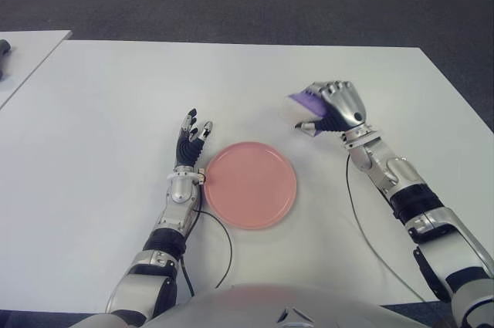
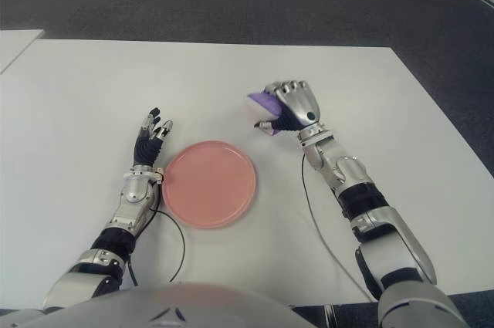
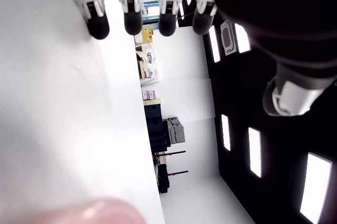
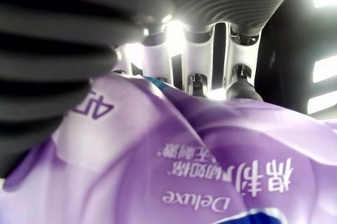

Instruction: Put the tissue paper into the plate.

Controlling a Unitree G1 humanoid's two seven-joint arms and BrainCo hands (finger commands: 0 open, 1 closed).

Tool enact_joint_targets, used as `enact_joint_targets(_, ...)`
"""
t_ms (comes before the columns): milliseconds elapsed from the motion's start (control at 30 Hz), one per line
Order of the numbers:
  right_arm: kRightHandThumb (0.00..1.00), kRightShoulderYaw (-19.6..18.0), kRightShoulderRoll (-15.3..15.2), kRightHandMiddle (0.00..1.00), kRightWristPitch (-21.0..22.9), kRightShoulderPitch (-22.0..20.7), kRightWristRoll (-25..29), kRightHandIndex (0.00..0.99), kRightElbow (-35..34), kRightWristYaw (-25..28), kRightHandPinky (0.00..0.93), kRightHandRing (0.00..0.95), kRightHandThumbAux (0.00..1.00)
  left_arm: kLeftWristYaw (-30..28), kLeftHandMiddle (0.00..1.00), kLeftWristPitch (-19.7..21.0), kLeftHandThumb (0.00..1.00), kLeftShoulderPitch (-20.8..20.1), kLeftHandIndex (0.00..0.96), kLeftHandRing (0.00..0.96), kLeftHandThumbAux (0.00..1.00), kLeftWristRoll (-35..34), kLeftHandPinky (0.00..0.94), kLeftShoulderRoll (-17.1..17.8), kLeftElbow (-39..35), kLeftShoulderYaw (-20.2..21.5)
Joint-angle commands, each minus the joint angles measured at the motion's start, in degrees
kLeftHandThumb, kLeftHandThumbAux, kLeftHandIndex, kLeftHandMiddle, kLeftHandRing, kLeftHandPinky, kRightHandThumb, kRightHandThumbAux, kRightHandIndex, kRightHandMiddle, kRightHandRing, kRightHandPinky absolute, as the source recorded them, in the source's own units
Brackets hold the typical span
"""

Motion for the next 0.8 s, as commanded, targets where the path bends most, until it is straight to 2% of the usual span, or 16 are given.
enact_joint_targets(33,0.751,-1.7,4.5,0.892,3.6,1.1,1.6,0.441,-9.0,4.6,0.792,0.874,0.709,-0.7,0.0,0.7,0.0,1.0,0.0,0.0,0.453,-0.5,0.0,-0.2,1.9,0.3)
enact_joint_targets(200,0.751,-3.4,6.3,0.893,5.4,2.4,1.5,0.44,-13.6,6.9,0.816,0.879,0.71,-0.6,0.0,0.0,0.0,1.0,0.0,0.0,0.451,-0.7,0.0,-0.2,2.2,0.2)
enact_joint_targets(333,0.75,-3.6,8.2,0.892,5.0,4.2,0.4,0.44,-19.1,6.9,0.831,0.88,0.71,-0.7,0.0,-0.4,0.0,1.1,0.0,0.0,0.447,-0.6,0.0,-0.3,2.3,0.1)
enact_joint_targets(600,0.749,-3.3,9.6,0.887,2.6,3.5,-1.7,0.441,-20.8,5.9,0.861,0.88,0.71,-0.8,0.0,-0.4,0.0,1.7,0.0,0.0,0.444,-0.5,0.0,-0.2,1.6,-0.3)
enact_joint_targets(800,0.75,-2.2,9.1,0.882,-1.9,3.2,-0.6,0.441,-21.5,8.6,0.868,0.874,0.71,-0.8,0.0,0.0,0.0,2.4,0.0,0.0,0.451,0.0,0.0,0.0,0.6,-0.6)
